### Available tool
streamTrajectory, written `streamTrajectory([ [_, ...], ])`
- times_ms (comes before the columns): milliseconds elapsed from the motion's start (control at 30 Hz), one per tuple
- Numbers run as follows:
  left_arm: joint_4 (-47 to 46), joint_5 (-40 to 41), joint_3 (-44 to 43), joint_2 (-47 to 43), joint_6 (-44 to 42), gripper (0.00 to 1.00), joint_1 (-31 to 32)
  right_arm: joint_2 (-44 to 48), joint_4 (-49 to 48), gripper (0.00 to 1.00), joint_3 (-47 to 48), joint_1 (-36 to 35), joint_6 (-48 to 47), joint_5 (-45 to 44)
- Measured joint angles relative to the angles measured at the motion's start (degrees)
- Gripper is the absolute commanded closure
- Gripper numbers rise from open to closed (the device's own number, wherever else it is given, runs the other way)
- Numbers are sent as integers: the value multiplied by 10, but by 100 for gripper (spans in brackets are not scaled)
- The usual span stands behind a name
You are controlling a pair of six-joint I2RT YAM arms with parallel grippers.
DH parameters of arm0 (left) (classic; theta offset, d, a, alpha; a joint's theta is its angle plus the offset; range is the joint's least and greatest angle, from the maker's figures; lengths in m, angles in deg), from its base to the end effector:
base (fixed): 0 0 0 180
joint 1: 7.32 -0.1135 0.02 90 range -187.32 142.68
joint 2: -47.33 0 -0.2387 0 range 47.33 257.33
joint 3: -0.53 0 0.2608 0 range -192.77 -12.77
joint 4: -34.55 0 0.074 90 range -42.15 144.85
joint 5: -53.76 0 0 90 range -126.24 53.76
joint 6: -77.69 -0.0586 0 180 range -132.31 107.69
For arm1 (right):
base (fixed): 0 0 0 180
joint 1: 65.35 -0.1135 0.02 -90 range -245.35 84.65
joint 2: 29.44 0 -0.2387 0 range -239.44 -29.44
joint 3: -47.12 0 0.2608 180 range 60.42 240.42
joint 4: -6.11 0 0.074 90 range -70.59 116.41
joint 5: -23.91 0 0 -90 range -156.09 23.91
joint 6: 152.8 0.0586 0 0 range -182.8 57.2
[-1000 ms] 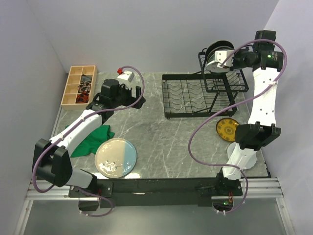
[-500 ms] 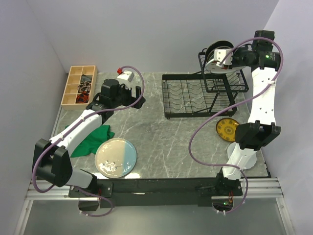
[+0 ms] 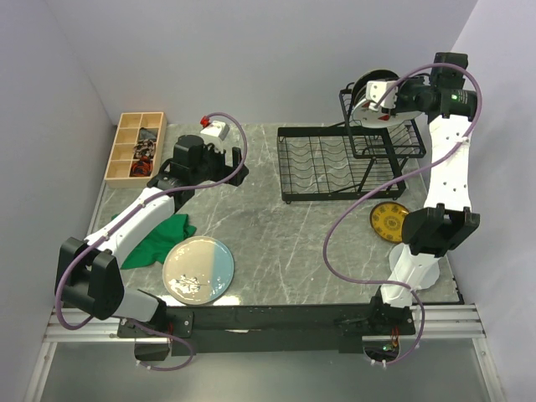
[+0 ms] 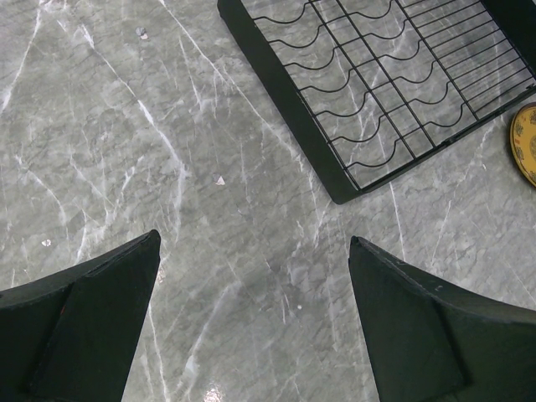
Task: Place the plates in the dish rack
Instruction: Insert the plate into the dish rack
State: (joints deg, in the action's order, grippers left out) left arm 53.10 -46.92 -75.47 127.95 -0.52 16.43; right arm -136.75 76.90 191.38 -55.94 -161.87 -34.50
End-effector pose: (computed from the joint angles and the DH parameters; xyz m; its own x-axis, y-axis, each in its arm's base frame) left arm 0.3270 -0.1557 0.2762 -0.4653 -0.0146 -0.8850 0.4665 0.8457 -0.2592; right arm 0.4020 -0.0355 0.4292 0.3730 -0.9144 -0.1571 -0.4968 -0.0538 -0.8662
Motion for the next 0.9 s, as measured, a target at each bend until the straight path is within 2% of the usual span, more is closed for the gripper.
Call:
streamTrajectory([
  [400, 2, 0, 0, 0, 1, 1, 0, -5, -38, 44, -21, 0, 29, 1],
  [500, 2, 0, 0, 0, 2, 1, 0, -5, -52, 36, -28, 0, 41, 3],
  [533, 2, 0, 0, 0, 2, 1, 0, -5, -53, 30, -28, 0, 47, 5],
  [600, 2, 0, 0, 0, 2, 1, 0, -4, -59, 27, -29, 0, 61, 8],
  [633, 2, 1, -1, 0, 2, 1, 0, -4, -61, 20, -29, 0, 66, 9],
  [667, 2, 1, -1, 0, 2, 1, 0, -3, -67, 2, -29, 0, 74, 10],
  [900, 2, 2, -5, -4, 12, 1, 0, 33, -104, 0, -58, 0, 136, 21],
])
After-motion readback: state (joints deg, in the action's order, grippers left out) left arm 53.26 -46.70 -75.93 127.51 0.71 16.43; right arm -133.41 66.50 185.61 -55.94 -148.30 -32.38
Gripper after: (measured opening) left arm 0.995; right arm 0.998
